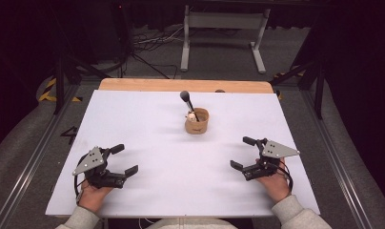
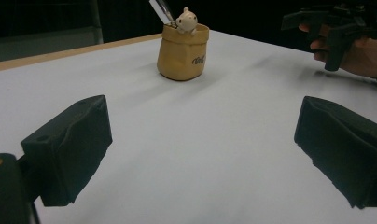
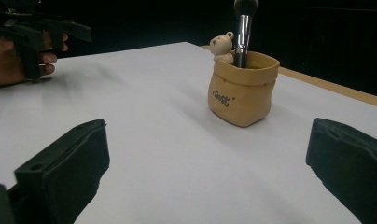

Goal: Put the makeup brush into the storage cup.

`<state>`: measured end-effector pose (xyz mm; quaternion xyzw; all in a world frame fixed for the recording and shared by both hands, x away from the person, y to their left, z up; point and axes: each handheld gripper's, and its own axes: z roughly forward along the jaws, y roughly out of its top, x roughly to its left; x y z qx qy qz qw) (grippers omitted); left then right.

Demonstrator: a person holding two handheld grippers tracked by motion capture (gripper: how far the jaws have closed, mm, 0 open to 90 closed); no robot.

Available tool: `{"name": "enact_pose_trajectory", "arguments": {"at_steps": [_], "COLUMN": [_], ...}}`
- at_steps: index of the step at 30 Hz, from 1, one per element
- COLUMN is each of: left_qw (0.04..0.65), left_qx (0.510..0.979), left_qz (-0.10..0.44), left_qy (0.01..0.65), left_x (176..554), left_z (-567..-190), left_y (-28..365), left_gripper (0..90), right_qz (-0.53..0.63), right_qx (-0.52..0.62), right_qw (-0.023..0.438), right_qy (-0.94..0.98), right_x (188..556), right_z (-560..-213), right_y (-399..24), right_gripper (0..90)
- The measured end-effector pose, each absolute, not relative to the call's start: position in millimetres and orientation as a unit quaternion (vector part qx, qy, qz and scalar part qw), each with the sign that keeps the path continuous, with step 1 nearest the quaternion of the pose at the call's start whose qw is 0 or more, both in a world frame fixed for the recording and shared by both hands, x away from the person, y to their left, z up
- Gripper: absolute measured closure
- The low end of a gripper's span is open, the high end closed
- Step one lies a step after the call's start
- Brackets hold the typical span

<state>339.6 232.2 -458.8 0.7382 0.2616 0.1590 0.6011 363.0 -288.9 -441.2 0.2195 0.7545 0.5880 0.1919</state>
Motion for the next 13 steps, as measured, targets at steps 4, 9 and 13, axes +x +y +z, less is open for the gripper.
{"name": "enact_pose_trajectory", "arguments": {"at_steps": [4,9,13], "left_qw": [0.601,0.603,0.604], "left_qx": [0.739,0.736,0.736], "left_qz": [0.161,0.156,0.153], "left_qy": [0.26,0.264,0.265], "left_x": [339.9,339.5,339.7], "left_z": [-458.9,-458.7,-458.1], "left_y": [232.1,232.1,231.8], "left_gripper": [4.6,4.5,4.1], "right_qz": [0.587,0.588,0.586], "right_qx": [0.22,0.221,0.221], "right_qw": [0.191,0.191,0.192], "right_qy": [0.755,0.755,0.756], "right_x": [362.9,362.7,362.1], "right_z": [-441.4,-441.2,-441.1], "right_y": [-288.9,-289.0,-288.6], "right_gripper": [0.0,0.0,0.0]}}
